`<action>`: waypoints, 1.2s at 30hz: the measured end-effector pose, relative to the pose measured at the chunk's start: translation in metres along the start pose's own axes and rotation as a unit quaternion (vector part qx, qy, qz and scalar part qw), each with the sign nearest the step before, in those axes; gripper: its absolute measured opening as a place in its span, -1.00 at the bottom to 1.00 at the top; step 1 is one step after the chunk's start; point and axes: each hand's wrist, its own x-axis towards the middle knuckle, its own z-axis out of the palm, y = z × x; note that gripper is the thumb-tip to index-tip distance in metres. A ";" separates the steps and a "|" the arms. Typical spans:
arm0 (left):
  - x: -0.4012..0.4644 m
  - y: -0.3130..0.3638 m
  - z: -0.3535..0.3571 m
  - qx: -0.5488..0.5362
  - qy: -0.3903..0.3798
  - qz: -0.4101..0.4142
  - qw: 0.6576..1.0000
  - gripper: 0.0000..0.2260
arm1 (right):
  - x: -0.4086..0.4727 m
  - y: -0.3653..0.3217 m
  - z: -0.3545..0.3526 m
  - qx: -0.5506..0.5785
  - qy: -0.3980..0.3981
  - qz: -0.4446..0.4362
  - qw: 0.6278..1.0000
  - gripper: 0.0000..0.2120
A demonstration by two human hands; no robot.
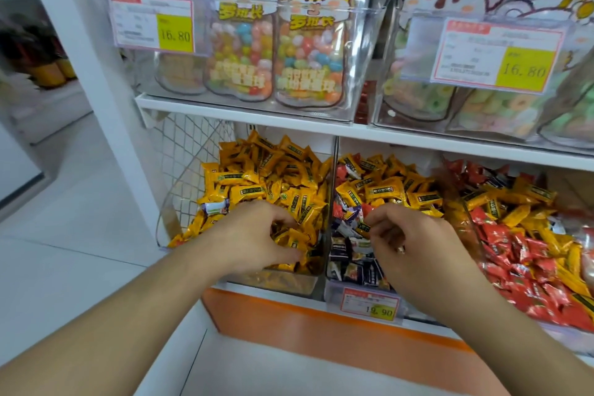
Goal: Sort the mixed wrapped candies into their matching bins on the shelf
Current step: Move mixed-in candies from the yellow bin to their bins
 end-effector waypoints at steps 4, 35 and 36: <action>0.003 0.001 0.001 -0.032 0.021 -0.001 0.999 -0.49 | 0.004 0.000 0.003 -0.006 -0.004 0.003 1.000 -0.77; 0.012 0.011 -0.016 -0.111 0.060 0.014 0.992 -0.73 | 0.002 -0.001 -0.002 -0.003 -0.012 0.004 1.000 -0.77; 0.013 0.009 -0.023 -0.150 0.082 0.006 0.985 -0.73 | 0.002 -0.001 -0.002 -0.003 -0.012 0.004 1.000 -0.77</action>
